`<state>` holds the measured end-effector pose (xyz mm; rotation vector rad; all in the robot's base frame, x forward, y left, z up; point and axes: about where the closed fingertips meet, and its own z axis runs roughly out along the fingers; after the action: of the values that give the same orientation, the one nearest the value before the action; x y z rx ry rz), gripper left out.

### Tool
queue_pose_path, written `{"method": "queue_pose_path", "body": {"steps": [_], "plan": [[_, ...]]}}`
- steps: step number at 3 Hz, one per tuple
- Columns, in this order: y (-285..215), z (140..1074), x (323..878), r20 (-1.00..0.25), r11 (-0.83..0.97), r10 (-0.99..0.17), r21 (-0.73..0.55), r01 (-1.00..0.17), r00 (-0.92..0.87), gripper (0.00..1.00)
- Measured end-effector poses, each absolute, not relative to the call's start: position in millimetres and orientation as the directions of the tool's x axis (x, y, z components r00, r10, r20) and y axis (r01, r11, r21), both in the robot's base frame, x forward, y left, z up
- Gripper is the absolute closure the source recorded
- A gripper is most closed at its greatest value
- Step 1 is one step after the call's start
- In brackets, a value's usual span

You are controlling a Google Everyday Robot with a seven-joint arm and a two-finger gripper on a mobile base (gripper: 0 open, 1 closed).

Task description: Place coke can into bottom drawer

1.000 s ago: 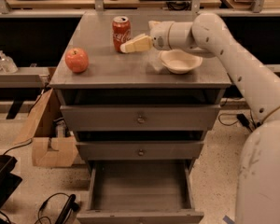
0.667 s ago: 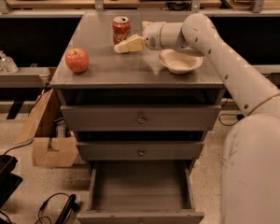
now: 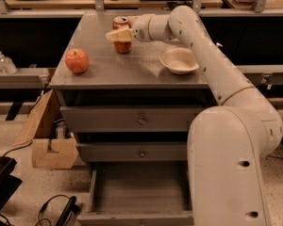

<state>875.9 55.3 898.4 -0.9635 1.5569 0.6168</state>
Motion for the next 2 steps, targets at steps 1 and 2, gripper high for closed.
{"method": "queue_pose_path", "body": {"steps": [1, 2], "plan": [[64.7, 903.6, 883.4, -0.967, 0.523, -0.253, -0.121, -0.843, -0.017, 0.50], [67.6, 903.0, 883.5, -0.968, 0.521, -0.252, -0.121, -0.845, -0.017, 0.73]]}}
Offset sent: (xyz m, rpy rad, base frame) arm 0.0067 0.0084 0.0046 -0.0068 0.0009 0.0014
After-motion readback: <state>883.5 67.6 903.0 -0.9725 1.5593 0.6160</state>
